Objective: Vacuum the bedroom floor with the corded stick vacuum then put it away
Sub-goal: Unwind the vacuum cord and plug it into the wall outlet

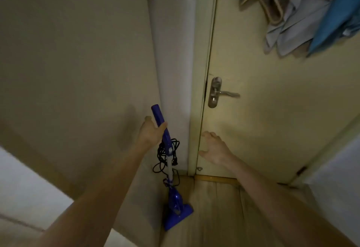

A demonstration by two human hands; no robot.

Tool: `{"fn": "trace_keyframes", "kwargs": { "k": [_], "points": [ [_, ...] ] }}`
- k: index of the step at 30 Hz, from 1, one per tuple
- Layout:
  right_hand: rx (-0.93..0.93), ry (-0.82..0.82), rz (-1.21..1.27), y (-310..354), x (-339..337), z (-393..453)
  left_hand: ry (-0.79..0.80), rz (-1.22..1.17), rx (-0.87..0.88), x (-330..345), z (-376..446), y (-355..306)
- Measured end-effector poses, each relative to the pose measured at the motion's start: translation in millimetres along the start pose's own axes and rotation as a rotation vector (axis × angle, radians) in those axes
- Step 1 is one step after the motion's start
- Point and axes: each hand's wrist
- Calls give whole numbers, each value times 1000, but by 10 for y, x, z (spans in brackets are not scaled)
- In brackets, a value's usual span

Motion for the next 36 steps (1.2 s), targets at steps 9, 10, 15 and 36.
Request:
{"fn": "trace_keyframes", "kwargs": {
  "k": [9, 10, 15, 36],
  "points": [
    [-44, 151, 284, -20, 521, 675, -52, -386, -189, 310, 805, 60],
    [-59, 157, 318, 1, 576, 703, -23, -373, -179, 299, 832, 89],
    [-54, 154, 454, 148, 792, 818, 126, -356, -95, 277, 857, 128],
    [189, -413, 566, -844, 7, -491, 537, -164, 483, 1577, -263, -1127]
  ]
}}
Point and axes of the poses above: each hand's wrist, its own z-axis towards the middle knuckle, its own x-axis out of the palm, y = z × x, and after that the axes turned 4 degrees about -y, right-handed
